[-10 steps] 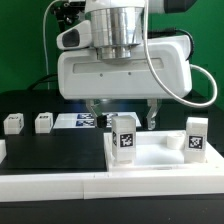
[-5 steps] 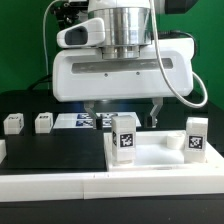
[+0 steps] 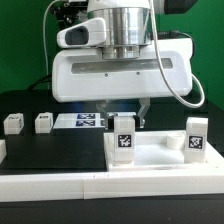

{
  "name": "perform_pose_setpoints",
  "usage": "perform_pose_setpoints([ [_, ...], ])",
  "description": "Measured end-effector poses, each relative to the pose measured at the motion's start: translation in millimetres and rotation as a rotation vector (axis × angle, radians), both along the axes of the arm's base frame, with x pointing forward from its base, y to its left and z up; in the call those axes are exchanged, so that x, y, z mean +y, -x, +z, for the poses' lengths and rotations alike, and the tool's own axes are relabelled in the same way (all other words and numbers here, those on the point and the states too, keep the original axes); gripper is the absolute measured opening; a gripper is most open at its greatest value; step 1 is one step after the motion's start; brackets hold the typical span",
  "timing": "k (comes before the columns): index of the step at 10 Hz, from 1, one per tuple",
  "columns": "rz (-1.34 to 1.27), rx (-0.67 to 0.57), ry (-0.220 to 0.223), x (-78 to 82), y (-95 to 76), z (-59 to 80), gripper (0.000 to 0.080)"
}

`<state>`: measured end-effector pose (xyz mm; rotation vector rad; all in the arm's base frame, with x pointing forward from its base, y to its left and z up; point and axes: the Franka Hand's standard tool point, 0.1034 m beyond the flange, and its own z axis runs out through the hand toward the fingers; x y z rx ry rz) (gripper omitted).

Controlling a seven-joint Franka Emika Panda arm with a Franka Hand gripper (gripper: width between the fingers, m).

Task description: Assemble square table

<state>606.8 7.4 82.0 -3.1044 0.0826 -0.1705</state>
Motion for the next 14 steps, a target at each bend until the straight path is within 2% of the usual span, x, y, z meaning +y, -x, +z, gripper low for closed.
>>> perform_pose_setpoints([
  [3, -0.092, 0.002, -0.012, -0.1, 0.0, 0.0, 0.0291],
  [10, -0.988, 0.012, -0.111, 0.9, -0.1, -1.4, 0.0291],
  [14, -1.217, 0.022, -0.150, 0.4, -0.2, -1.5, 0.0292],
])
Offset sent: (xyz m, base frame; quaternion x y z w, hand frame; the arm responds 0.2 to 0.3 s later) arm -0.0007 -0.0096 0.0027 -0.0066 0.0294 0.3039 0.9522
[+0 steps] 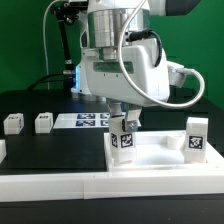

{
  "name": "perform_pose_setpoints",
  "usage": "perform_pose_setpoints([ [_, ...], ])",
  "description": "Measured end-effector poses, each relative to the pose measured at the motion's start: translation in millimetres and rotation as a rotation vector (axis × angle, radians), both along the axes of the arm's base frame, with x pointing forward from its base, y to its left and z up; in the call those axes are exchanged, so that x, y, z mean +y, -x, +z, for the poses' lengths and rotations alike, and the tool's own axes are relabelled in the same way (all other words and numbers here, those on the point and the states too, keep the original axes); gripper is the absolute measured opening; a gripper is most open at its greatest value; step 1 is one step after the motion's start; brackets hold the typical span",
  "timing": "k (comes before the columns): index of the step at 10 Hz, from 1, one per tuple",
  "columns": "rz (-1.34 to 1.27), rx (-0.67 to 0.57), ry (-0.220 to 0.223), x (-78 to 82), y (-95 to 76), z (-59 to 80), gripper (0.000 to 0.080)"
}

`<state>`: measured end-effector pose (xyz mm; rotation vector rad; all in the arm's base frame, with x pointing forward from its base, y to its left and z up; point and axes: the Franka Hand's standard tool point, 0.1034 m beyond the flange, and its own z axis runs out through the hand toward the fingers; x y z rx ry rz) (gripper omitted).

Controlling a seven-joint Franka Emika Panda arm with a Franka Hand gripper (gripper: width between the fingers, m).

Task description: Assemble square table

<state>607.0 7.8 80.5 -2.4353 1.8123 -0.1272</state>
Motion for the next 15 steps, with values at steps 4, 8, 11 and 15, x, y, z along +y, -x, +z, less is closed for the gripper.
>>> perform_pose_setpoints([
  [4, 0.091, -0.001, 0.011, -0.1, 0.4, -0.4, 0.0620],
  [8, 0.555, -0.015, 0.069, 3.2, 0.4, -0.4, 0.0648],
  [11, 0.851, -0.017, 0.098, 4.1, 1.5, -0.8, 0.0648],
  [15, 1.199, -0.001, 0.121, 3.4, 4.5, -1.3, 0.0648],
])
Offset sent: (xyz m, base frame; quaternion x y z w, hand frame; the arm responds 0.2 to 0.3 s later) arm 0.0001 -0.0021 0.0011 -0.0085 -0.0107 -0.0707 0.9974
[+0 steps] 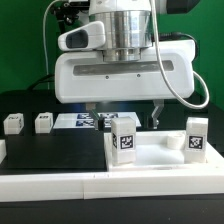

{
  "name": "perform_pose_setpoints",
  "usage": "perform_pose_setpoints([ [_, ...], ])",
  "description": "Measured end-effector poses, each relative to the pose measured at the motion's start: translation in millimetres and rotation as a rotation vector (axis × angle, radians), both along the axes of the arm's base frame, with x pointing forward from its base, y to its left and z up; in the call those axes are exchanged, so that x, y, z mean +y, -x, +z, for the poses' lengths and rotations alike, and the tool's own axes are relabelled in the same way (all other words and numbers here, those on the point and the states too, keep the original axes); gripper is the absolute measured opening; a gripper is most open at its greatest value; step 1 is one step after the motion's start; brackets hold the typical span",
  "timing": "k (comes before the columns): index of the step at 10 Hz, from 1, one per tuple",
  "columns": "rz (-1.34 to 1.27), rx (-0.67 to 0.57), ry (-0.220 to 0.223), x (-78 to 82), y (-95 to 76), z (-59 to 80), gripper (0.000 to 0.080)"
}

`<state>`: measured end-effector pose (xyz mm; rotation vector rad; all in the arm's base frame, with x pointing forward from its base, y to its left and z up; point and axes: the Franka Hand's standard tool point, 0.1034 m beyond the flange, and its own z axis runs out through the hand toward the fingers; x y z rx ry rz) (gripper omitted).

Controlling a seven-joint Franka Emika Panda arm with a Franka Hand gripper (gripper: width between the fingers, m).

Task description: Assemble square table

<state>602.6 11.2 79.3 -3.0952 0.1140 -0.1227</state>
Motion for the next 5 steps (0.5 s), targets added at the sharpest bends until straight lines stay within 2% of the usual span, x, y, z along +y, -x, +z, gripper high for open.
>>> perform_pose_setpoints([
  [3, 0.086, -0.004, 0.007, -1.3, 0.1, -0.3, 0.0634],
  [5, 0.084, -0.004, 0.009, -2.7, -0.1, -0.1, 0.0286],
])
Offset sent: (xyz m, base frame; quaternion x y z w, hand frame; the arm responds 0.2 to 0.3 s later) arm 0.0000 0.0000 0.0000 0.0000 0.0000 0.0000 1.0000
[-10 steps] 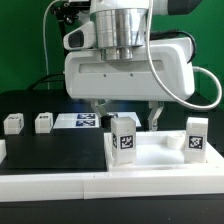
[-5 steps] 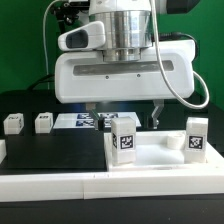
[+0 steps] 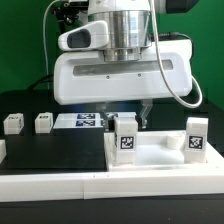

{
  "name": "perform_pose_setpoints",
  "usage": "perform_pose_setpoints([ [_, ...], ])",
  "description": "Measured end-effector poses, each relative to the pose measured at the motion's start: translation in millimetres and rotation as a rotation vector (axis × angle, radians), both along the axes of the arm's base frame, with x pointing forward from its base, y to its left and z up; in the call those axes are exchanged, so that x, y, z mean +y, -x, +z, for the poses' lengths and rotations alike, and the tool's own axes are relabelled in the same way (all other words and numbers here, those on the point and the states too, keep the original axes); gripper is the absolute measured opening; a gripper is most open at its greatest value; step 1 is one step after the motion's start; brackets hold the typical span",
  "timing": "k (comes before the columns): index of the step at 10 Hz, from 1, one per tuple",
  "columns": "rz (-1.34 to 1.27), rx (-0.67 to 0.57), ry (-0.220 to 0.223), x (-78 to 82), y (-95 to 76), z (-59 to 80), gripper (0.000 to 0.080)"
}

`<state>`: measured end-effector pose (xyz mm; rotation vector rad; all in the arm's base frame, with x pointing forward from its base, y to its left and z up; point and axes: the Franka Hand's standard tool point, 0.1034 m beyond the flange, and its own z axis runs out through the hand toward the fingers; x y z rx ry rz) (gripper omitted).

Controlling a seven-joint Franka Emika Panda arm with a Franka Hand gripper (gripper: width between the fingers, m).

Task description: Assemble square table

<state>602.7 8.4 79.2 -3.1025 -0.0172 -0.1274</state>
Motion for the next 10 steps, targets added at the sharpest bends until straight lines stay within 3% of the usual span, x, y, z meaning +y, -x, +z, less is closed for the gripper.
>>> perform_pose_setpoints([
  [3, -0.083, 0.004, -0.009, -0.2, 0.3, -0.5, 0.0290],
  [10, -0.843, 0.008, -0.072, 6.6, 0.1, -2.8, 0.0290],
])
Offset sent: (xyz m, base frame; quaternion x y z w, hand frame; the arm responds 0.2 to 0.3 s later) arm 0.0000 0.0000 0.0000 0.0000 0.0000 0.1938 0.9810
